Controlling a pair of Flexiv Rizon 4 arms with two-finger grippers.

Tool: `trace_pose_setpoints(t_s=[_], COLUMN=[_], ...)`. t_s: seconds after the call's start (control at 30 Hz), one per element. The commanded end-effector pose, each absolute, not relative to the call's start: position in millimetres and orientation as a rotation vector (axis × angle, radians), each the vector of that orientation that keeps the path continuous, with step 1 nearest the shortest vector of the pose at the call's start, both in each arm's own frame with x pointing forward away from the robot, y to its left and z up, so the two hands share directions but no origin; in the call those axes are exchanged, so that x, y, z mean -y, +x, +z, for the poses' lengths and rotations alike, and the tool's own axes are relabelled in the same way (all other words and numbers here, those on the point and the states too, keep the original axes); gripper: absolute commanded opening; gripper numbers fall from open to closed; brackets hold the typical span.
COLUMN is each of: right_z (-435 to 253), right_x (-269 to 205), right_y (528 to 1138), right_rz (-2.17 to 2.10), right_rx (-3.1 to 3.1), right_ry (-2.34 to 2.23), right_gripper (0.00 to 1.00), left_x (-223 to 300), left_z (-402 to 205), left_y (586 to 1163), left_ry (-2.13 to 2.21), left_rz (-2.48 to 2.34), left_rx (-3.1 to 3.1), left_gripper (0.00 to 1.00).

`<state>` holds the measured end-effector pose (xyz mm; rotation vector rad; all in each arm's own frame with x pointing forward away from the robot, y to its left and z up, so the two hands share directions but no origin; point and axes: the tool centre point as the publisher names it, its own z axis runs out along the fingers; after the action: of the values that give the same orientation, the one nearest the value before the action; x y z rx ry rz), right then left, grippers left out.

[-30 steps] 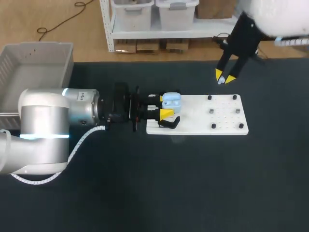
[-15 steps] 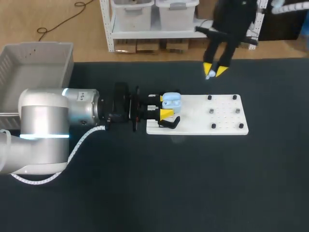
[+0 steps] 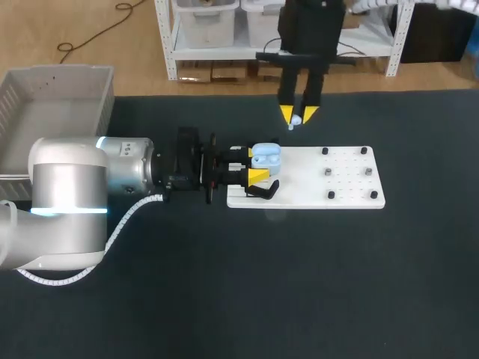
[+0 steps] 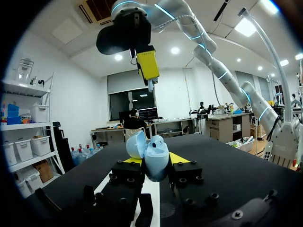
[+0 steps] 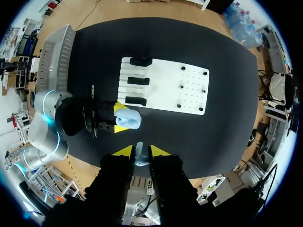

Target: Pick up each earbud case from the left stands, insert the matching earbuds, close the lid, and place the case in the box.

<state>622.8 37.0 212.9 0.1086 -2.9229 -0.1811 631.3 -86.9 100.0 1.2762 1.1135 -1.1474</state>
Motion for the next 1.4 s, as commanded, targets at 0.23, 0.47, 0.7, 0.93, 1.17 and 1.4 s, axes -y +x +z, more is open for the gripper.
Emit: trace_pose_setpoints(t_s=[0.23,0.47,0.7,0.93,1.17,1.4], right_z=[214.0,216.2,211.8,198.9,185.5,170.4], right_x=[-40.4,-60.0,-69.5,-72.4,-72.8,-81.8], right_y=[623.9,618.7,613.8,610.5,609.9,607.0], right_rz=[-0.153,-0.043,-0.023,-0.059,-0.057,0.015], right_rx=[2.927,2.974,2.965,2.956,2.932,2.928], right_ry=[0.149,0.346,0.472,0.55,0.599,0.606], right_gripper=[0.0,0.0,0.0,0.0,0.0,0.0], left_x=[87.2,87.2,87.2,87.2,87.2,87.2], left_z=[94.6,94.6,94.6,94.6,94.6,94.6], left_y=[631.2,631.2,631.2,631.2,631.2,631.2], left_ry=[1.265,1.265,1.265,1.265,1.265,1.265], left_rz=[-1.15,-1.15,-1.15,-1.15,-1.15,-1.15], left_rx=[-1.104,-1.104,-1.104,-1.104,-1.104,-1.104], left_gripper=[0.0,0.0,0.0,0.0,0.0,0.0])
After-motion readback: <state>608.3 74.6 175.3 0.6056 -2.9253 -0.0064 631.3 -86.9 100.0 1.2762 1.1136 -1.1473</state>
